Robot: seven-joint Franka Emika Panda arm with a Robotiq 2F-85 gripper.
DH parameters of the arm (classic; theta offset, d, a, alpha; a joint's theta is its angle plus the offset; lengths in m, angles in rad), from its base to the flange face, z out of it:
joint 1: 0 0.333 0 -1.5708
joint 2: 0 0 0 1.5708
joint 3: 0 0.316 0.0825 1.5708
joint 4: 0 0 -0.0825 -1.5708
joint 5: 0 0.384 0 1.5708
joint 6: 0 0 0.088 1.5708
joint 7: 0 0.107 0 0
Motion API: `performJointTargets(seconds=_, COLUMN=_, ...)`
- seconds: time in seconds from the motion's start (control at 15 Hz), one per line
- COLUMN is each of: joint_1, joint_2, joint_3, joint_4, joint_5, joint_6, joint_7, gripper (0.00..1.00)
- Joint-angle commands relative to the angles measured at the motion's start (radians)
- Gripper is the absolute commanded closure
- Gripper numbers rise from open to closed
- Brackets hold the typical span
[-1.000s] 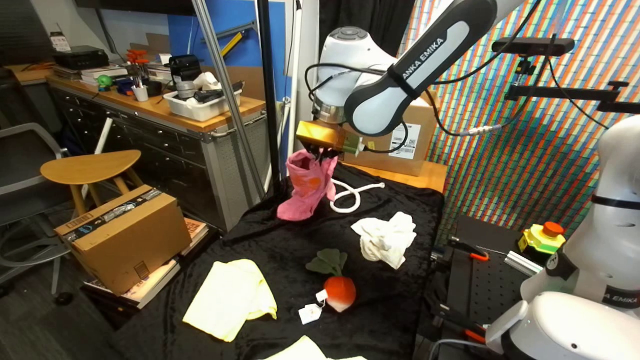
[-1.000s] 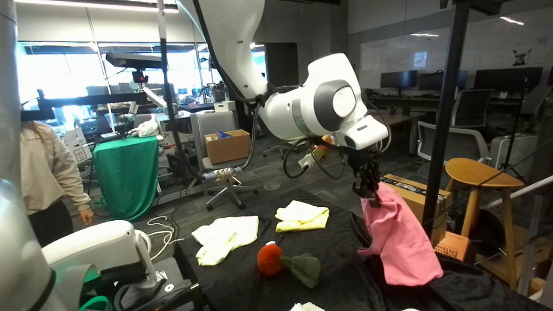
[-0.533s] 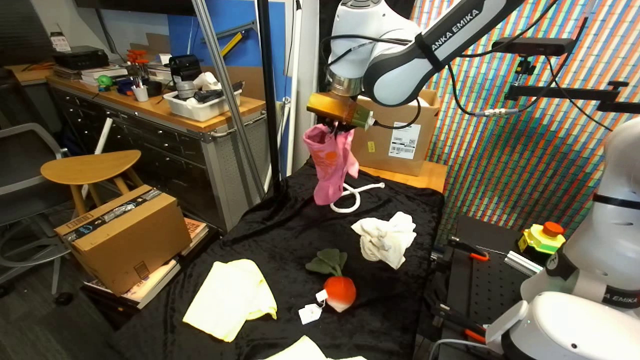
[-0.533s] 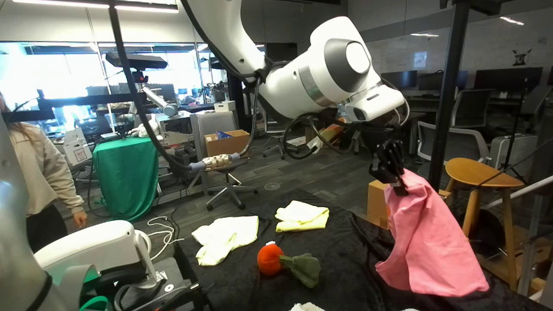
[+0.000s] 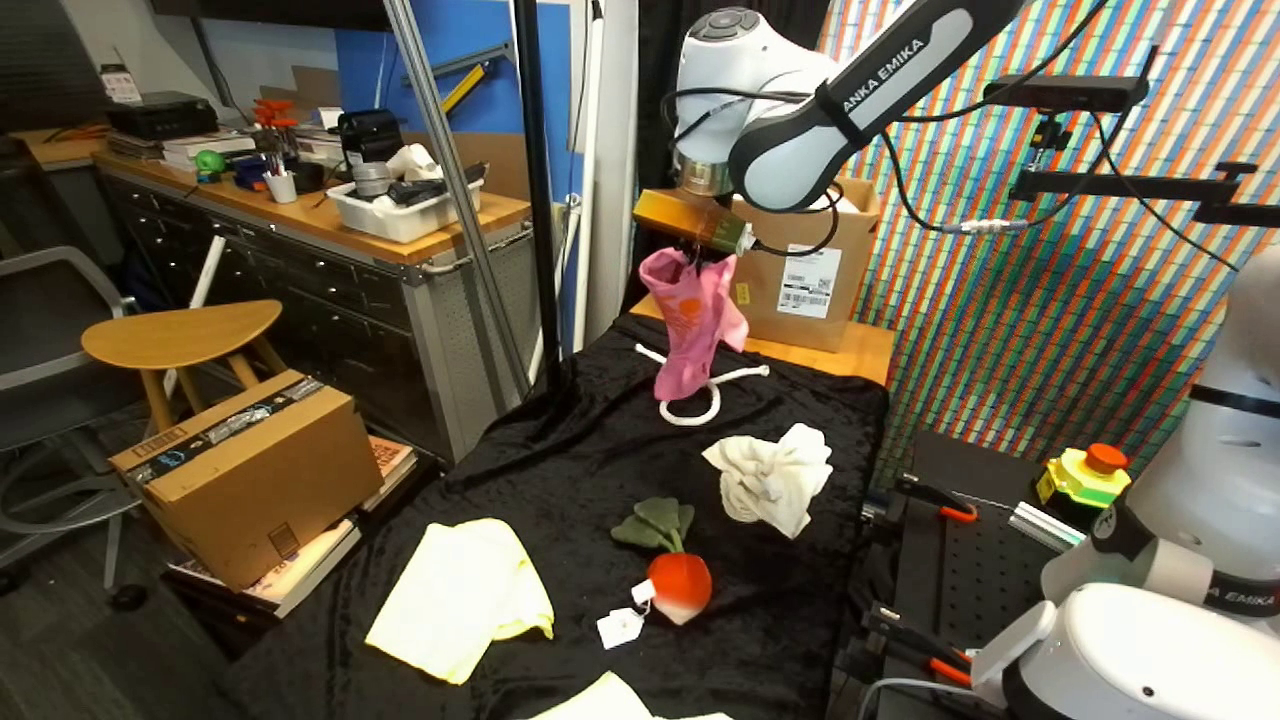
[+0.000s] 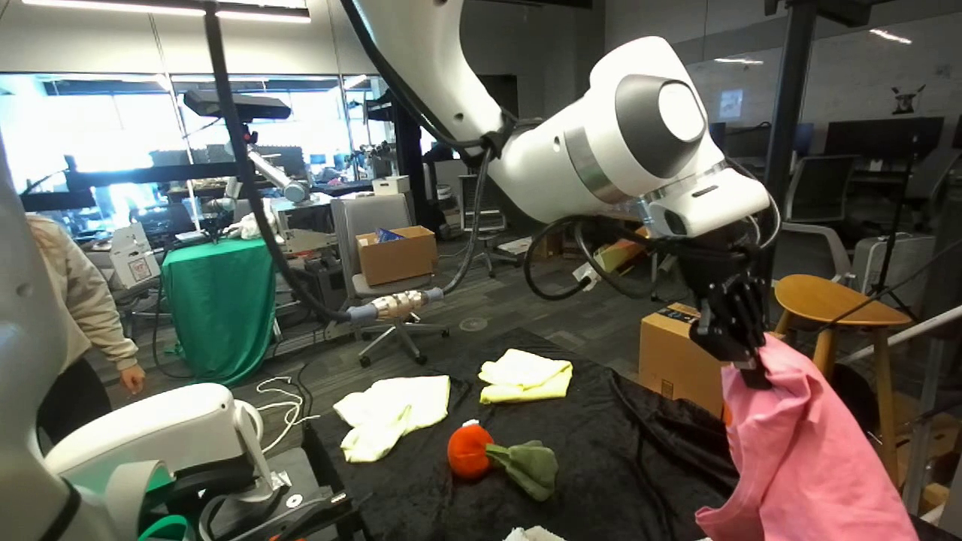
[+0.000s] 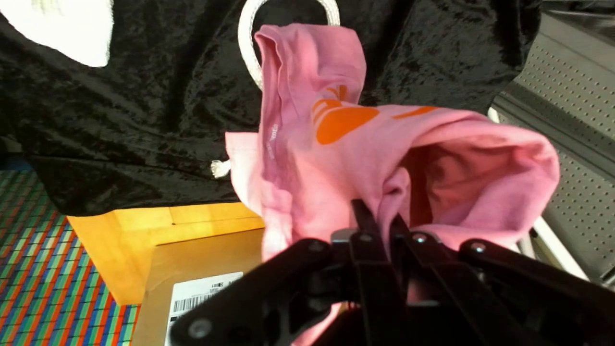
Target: Pile up all the objects on the table
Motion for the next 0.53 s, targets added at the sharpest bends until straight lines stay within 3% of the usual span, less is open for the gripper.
performJointTargets(seconds=0.0, joint_1=-0.033, joint_2=0.118, joint_3=0.017, joint_4=0.095, joint_5=0.053, joint_6=-0.005, joint_7=0.001, gripper=0.97)
performJointTargets(seconds=0.13, joint_1=-0.035, joint_2=0.166, joint_3=0.015, joint_4=0.122, joint_5=0.095, joint_6=-0.006, joint_7=-0.025, gripper=0.96)
performJointTargets(seconds=0.2, joint_1=-0.034, joint_2=0.186, joint_3=0.015, joint_4=0.132, joint_5=0.114, joint_6=-0.009, joint_7=-0.038, gripper=0.68)
performJointTargets(seconds=0.33, joint_1=-0.034, joint_2=0.216, joint_3=0.023, joint_4=0.148, joint_5=0.155, joint_6=-0.014, joint_7=-0.090, gripper=0.62)
performJointTargets(seconds=0.47, joint_1=-0.020, joint_2=0.236, joint_3=0.020, joint_4=0.164, joint_5=0.167, joint_6=-0.037, joint_7=-0.121, gripper=0.46)
